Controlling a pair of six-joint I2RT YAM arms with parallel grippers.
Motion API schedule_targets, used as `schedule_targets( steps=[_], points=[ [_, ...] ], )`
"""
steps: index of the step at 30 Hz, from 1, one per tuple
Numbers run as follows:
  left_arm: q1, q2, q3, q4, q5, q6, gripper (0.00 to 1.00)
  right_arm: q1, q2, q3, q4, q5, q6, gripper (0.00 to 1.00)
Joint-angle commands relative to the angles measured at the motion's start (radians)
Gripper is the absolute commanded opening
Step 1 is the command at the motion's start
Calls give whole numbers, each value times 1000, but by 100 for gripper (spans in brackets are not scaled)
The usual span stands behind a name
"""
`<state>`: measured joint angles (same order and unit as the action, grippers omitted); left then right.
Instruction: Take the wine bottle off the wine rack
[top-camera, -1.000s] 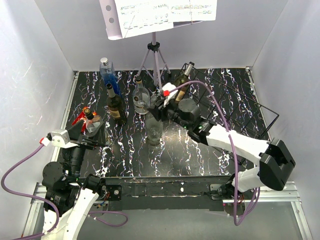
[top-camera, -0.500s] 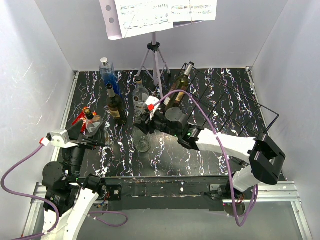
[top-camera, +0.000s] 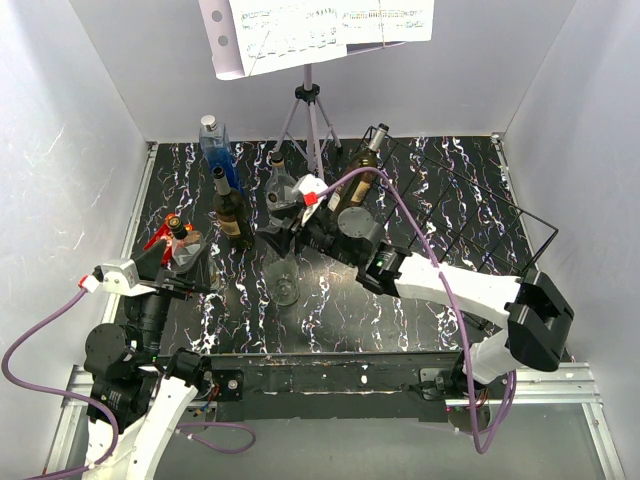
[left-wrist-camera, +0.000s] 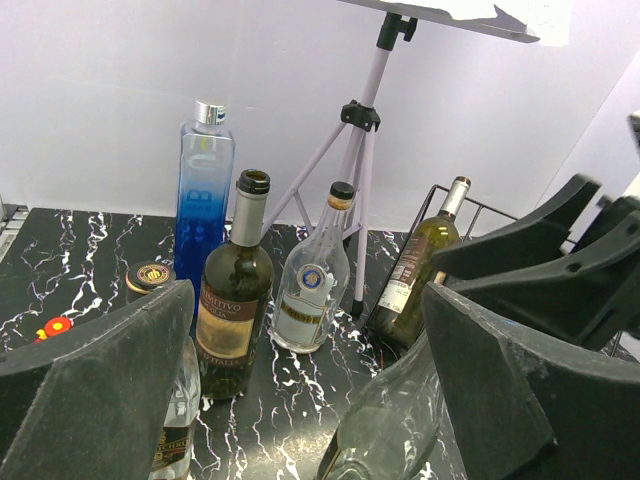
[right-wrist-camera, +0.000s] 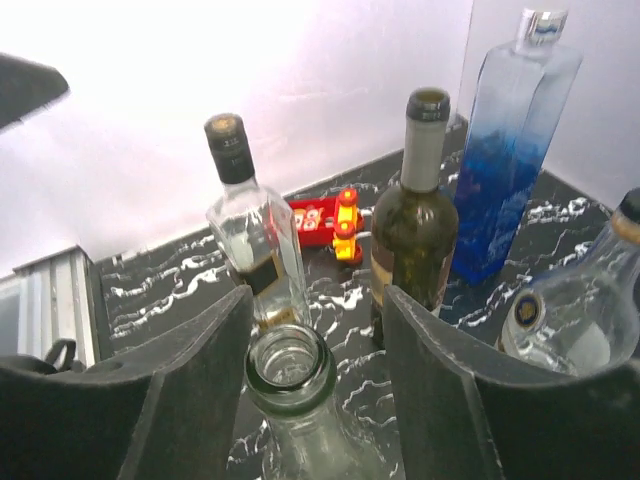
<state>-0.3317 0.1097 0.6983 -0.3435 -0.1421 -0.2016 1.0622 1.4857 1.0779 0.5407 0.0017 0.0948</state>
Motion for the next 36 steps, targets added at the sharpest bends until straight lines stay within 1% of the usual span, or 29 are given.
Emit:
schedule_targets(
  steps=[1,3,4,7,10,12,13,15,19,23,26,29,32,36],
  points=[
    [-3,10,0,-3,-4,11,98,5,-70,50,97,41,28,63],
    [-4,10,0,-3,-4,10,98,5,-87,56,75,89,57,63],
    [-3,10,-2,-3,-4,10,98,5,-97,62,56,140,69,63],
    [-4,13,-2,-3,-2,10,98,4,-119,100,-43,369,86,65],
    [-4,13,0,-2,1,10,98,-11,-105,148,-134,619,74,67],
    [-4,12,-2,-2,4,8,98,-47,-84,180,-192,713,77,69],
    [-4,12,-2,-2,4,8,98,-74,-73,198,-209,731,79,69],
    [-6,15,-2,-2,4,10,98,-128,-56,230,-260,739,106,69],
    [-4,12,-2,-2,4,10,98,-250,-1,353,-451,724,221,67],
    [-6,16,-2,-3,6,10,98,-353,99,487,-600,704,278,68],
    [-7,15,-2,-3,10,10,98,-425,168,568,-676,638,339,69],
    [-9,15,-2,-3,9,10,98,-472,225,584,-641,591,353,74],
    [-9,15,-3,-5,9,10,98,-507,271,582,-585,528,347,74],
    [-12,16,-2,-5,10,10,98,-564,337,622,-625,475,411,72]
  ],
)
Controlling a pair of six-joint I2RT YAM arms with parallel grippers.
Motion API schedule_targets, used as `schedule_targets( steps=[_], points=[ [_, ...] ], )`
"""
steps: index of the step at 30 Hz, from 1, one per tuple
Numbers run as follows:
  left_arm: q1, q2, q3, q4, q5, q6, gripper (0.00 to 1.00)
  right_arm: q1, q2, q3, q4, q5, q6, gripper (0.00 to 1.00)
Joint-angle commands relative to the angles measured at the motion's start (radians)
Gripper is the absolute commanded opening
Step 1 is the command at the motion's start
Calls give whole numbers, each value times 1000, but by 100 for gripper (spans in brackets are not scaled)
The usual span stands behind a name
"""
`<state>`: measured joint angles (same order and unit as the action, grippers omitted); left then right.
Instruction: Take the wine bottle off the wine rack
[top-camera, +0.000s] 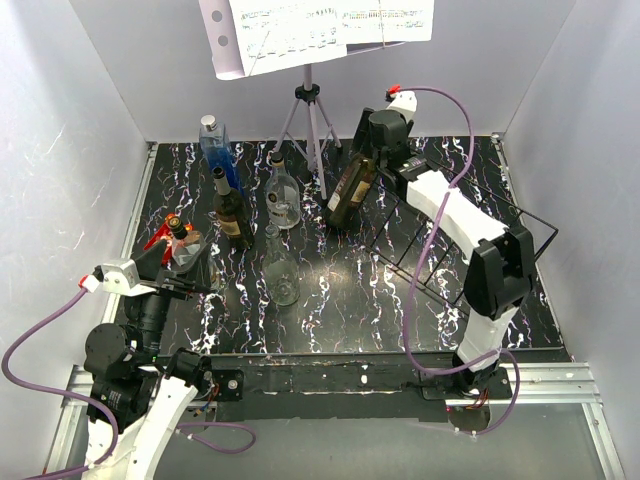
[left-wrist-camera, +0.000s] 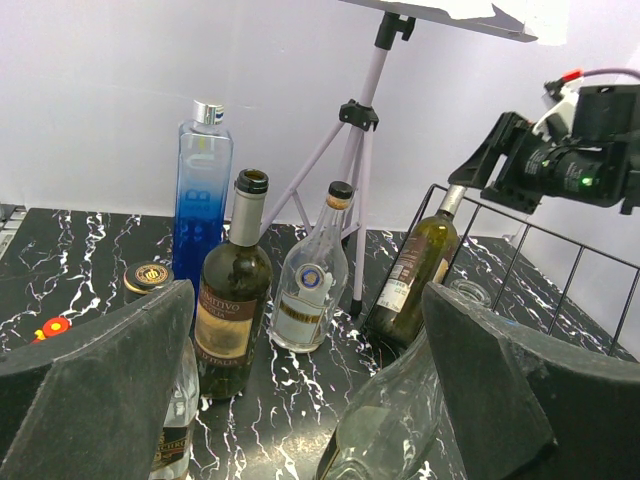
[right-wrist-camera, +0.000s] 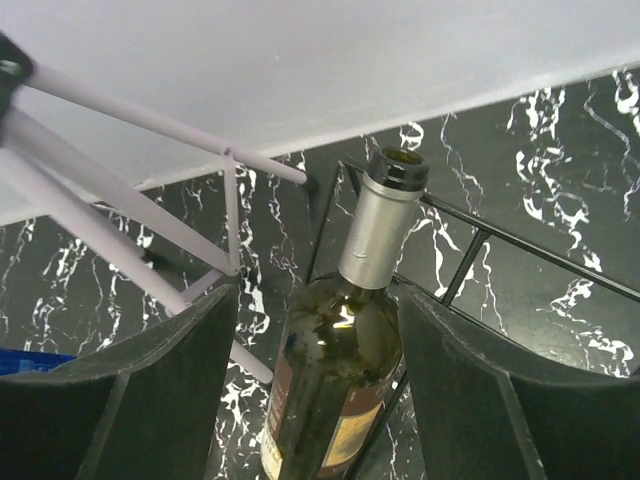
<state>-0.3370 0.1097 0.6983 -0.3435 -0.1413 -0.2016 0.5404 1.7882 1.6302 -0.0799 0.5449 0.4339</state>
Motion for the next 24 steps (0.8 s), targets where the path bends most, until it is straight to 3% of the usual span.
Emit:
schedule_targets(
  steps=[1,24],
  points=[
    [-7,16,-2,-5,8,10,98,-48,43,68,-3,-74,75,72],
    [-14,22,-2,-3,11,10,98,-72,192,132,39,-23,106,64]
  ],
)
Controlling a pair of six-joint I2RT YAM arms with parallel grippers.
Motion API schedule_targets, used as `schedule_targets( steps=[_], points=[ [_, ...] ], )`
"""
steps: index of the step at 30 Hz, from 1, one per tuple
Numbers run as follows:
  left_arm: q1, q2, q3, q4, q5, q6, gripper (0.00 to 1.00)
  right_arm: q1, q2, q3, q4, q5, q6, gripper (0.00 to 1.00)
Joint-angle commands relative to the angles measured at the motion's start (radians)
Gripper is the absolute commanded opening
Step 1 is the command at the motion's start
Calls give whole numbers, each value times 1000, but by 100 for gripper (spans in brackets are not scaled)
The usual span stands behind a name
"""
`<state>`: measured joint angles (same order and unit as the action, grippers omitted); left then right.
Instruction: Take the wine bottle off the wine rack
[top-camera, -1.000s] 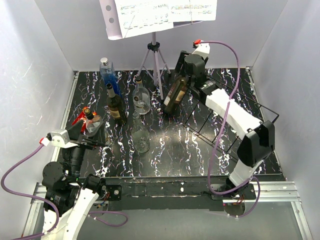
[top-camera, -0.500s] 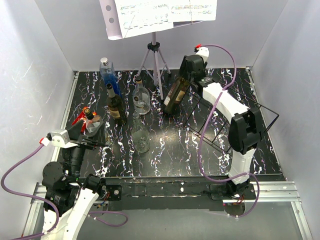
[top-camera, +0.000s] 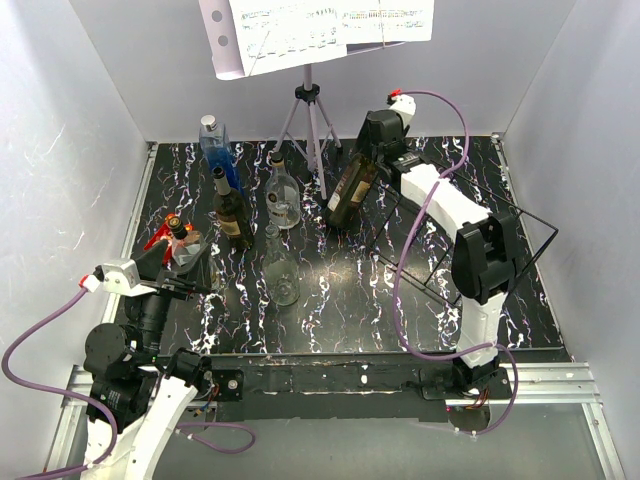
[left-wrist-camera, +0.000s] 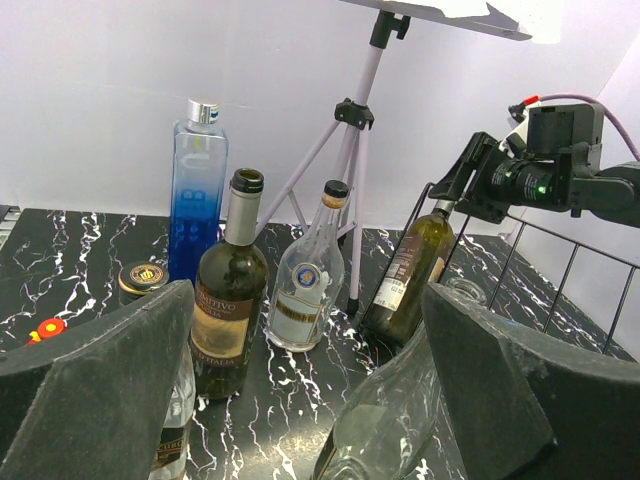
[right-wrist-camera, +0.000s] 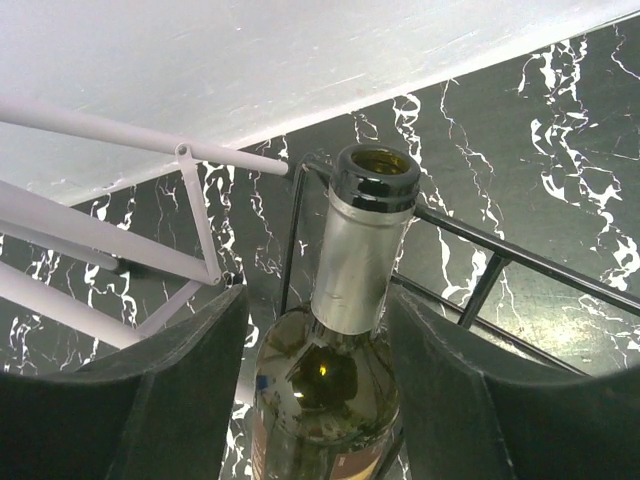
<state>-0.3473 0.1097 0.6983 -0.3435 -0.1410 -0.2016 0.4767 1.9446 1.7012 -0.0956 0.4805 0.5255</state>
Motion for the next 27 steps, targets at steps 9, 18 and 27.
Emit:
schedule_targets(
  steps=[9,18,27],
  points=[
    [-5,27,-3,-3,6,11,98,-26,80,87,43,29,37,58],
    [-7,39,-2,0,9,13,98,-30,14,-34,190,0,21,1],
    [-7,47,-3,3,11,13,98,-30,-62,-109,293,-26,22,1]
  ],
)
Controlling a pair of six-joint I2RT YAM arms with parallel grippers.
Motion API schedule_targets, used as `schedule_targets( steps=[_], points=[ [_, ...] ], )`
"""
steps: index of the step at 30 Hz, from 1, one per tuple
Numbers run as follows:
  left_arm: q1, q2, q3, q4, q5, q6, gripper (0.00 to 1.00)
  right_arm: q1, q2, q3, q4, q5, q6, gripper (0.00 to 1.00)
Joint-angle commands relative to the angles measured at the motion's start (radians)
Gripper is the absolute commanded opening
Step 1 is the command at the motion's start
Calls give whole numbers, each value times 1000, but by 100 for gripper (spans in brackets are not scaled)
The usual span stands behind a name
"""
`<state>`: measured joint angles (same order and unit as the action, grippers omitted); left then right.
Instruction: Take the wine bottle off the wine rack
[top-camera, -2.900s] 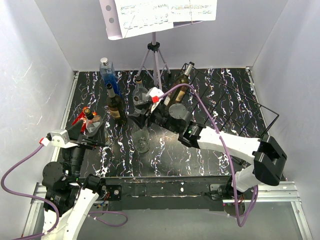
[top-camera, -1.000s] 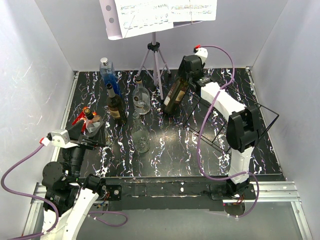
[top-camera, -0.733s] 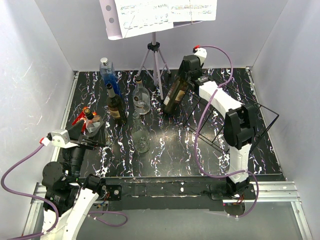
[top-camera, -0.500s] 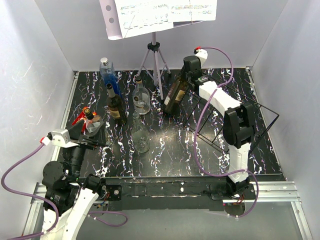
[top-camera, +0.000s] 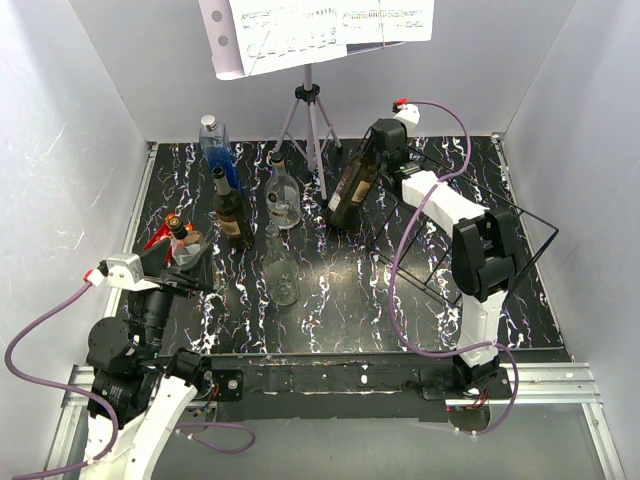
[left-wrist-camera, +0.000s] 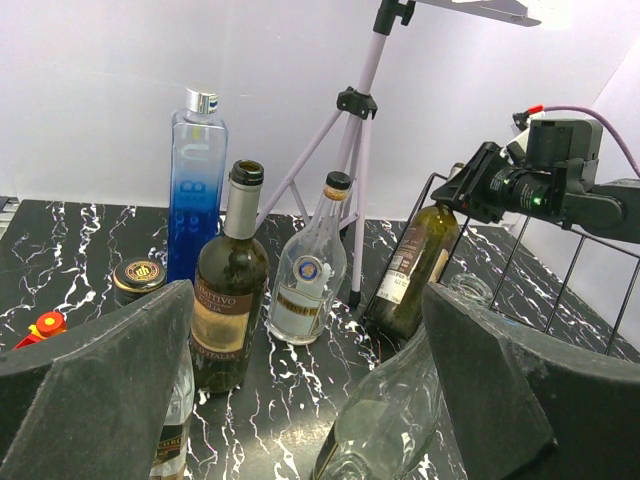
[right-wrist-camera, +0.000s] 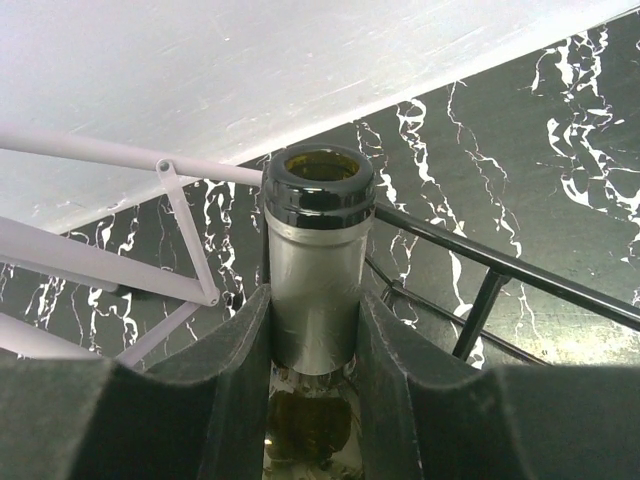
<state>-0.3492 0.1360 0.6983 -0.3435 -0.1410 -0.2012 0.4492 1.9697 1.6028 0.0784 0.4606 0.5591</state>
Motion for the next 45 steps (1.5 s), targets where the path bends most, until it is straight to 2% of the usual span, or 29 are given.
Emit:
schedule_targets(
  steps=[1,11,17,21,25,33,41,45],
  points=[
    [-5,20,-5,3,11,13,98,-3,-98,-12,129,-11,-10,1],
    [-5,25,-3,5,12,13,98,-1,-215,-61,233,-111,-50,1],
    [-5,27,-5,3,7,14,98,19,-343,-182,380,-244,-195,1],
    [-5,31,-3,3,9,16,98,32,-458,-321,513,-360,-306,1],
    [-5,31,-3,3,8,17,98,39,-601,-506,629,-604,-398,1],
    [-5,31,-6,4,4,19,98,62,-874,-812,764,-913,-442,1],
    [-5,20,-8,3,12,20,98,83,-1095,-1067,850,-1051,-418,1],
    [-5,30,-8,6,29,19,98,105,-1175,-1139,802,-1079,-462,1]
  ],
)
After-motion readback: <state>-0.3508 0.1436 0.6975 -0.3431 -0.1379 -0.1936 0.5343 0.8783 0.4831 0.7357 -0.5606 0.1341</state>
